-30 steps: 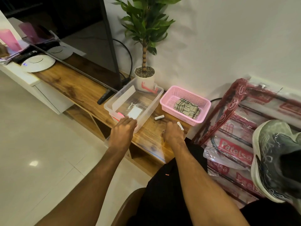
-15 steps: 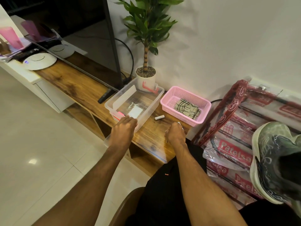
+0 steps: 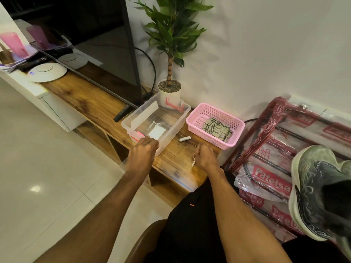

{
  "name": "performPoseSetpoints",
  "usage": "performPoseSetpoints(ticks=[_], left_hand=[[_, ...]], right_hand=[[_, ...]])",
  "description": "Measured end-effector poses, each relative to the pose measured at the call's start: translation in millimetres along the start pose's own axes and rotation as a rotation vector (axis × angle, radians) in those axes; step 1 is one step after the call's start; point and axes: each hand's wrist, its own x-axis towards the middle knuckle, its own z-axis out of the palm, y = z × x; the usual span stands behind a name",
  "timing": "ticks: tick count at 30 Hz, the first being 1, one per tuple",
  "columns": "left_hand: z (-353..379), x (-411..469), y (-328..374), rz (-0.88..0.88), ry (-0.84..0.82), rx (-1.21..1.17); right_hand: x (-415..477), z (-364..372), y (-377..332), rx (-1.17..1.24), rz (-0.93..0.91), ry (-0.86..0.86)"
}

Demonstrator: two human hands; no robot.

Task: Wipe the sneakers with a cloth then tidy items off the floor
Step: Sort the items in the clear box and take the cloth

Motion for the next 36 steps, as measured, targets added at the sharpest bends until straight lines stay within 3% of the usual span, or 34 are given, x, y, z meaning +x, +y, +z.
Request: performPoseSetpoints(ticks=[9, 20, 28, 36], left_hand=[[-1.1, 0.1, -1.2, 0.006, -0.005, 0.014], [-0.8, -0.4, -13.2, 0.070, -0.071, 0.050], [3.5, -1.8, -18.2, 0.101, -0.063, 0.040], [4.8, -0.1, -24.6, 0.155, -0.039, 0.041]], right_hand=[[-3.9, -25.8, -18.9, 0.710, 0.146, -0.044], [18.4, -58.9, -73.4, 0.944, 0.069, -0.086], [53.0, -51.7, -138.4, 0.805, -0.091, -0.133], [76.4, -6.5, -174.5, 0.090, -0.312, -0.253]])
